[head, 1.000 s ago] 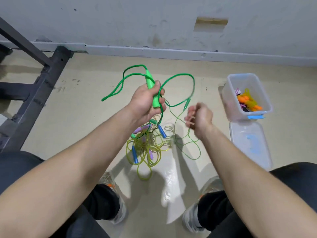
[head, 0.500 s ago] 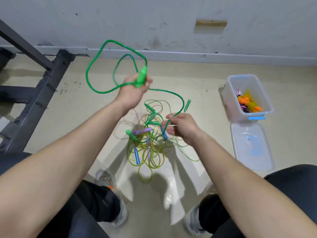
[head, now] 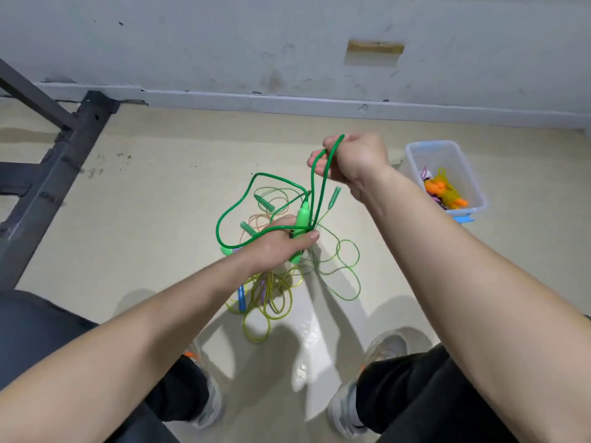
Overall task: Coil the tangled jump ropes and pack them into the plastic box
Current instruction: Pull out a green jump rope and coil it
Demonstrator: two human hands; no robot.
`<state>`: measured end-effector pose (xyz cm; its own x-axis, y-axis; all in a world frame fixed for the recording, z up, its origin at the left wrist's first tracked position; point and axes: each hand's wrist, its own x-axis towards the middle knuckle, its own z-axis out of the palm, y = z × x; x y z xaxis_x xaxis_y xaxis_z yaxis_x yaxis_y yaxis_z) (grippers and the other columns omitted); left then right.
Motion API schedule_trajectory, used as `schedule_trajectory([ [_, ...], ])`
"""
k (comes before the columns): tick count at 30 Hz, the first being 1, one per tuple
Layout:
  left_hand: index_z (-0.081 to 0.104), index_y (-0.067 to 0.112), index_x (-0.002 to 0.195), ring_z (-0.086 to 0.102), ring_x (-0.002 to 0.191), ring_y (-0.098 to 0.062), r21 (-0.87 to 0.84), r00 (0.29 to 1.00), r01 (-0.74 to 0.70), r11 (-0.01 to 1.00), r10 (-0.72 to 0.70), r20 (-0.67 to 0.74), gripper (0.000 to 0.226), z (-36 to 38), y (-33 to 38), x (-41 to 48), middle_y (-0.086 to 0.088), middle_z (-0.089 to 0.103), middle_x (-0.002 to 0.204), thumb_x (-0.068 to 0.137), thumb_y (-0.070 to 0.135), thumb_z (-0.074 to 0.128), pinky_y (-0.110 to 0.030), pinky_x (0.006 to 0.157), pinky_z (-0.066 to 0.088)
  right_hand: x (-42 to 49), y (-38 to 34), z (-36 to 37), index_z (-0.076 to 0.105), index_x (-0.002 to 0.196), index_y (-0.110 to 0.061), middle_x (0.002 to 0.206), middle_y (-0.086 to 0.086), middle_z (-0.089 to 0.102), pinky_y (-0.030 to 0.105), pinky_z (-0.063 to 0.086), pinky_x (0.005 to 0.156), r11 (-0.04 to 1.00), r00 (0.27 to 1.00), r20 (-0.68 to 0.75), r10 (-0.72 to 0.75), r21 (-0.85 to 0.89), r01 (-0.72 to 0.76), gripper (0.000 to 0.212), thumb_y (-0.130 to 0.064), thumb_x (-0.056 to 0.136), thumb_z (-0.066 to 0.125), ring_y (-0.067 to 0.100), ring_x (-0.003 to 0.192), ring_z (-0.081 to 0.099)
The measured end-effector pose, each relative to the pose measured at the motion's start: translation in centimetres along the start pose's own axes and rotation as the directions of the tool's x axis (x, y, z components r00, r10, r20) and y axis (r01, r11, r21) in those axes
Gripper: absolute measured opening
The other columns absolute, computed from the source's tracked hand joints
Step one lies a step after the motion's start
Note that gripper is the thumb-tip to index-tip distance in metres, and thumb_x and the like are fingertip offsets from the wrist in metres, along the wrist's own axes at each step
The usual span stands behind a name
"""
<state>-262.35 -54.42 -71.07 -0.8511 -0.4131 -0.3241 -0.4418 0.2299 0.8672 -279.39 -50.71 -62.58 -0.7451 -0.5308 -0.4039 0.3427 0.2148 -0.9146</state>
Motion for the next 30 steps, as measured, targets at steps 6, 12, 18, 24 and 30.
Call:
schedule_trajectory([
  [6, 0.070, 0.023, 0.069, 0.060, 0.064, -0.014, -0.252, 0.995, 0.094, 0.963, -0.102, -0.017, 0.036, -1.4, 2.2, -0.7, 0.005, 0.072, 0.077, 0.094, 0.046, 0.060, -0.031, 0.065, 0.046, 2.3, 3.7, -3.6, 0.051, 0.122, -0.015, 0.103, 0.010, 0.066, 0.034, 0.058, 0.070, 0.919, 0.964, 0.245, 0.102, -0.395, 0.003, 0.028, -0.002, 0.098, 0.058, 0.023, 0.085, 0.066],
  [12, 0.054, 0.020, 0.075, 0.055, 0.051, -0.013, -0.679, 0.964, 0.170, 0.714, -0.264, -0.036, 0.031, -4.7, 6.1, 0.5, 0.001, 0.061, 0.068, 0.102, 0.034, 0.053, -0.019, 0.045, 0.044, -1.0, 12.8, -3.4, 0.056, 0.109, -0.018, 0.099, 0.007, 0.060, 0.027, 0.042, 0.065, 0.818, 0.944, 0.223, 0.243, -0.571, -0.076, 0.028, 0.002, 0.090, 0.050, 0.017, 0.082, 0.055],
  [18, 0.054, 0.019, 0.075, 0.059, 0.057, -0.011, -0.835, 0.952, 0.183, 0.519, -0.306, 0.018, 0.031, -7.3, 7.8, 1.6, -0.003, 0.059, 0.072, 0.101, 0.035, 0.056, -0.020, 0.048, 0.051, -3.7, 16.3, 1.7, 0.064, 0.127, -0.025, 0.120, -0.015, 0.059, 0.017, 0.040, 0.079, 0.910, 0.841, 0.474, 0.262, -0.410, -0.053, 0.034, -0.020, 0.094, 0.065, 0.000, 0.106, 0.054],
  [24, 0.052, 0.016, 0.075, 0.061, 0.067, -0.008, -0.910, 0.933, 0.086, 0.407, -0.353, -0.070, 0.031, -9.3, 7.8, 2.3, 0.001, 0.058, 0.059, 0.101, 0.032, 0.057, -0.019, 0.053, 0.056, -3.1, 16.8, 3.3, 0.058, 0.105, -0.012, 0.087, -0.014, 0.065, 0.011, 0.042, 0.060, 0.907, 0.931, 0.333, 0.153, -0.420, 0.001, 0.019, -0.025, 0.094, 0.067, 0.004, 0.075, 0.056],
  [30, 0.052, 0.013, 0.073, 0.056, 0.068, -0.011, -0.947, 0.921, 0.056, 0.316, -0.383, -0.073, 0.033, -9.6, 7.0, 2.7, -0.002, 0.052, 0.067, 0.102, 0.027, 0.057, -0.019, 0.047, 0.054, -1.6, 17.9, 4.6, 0.057, 0.131, -0.028, 0.095, 0.000, 0.054, 0.025, 0.042, 0.076, 0.809, 0.920, 0.336, 0.199, -0.587, 0.039, 0.044, -0.043, 0.090, 0.066, 0.014, 0.084, 0.052],
])
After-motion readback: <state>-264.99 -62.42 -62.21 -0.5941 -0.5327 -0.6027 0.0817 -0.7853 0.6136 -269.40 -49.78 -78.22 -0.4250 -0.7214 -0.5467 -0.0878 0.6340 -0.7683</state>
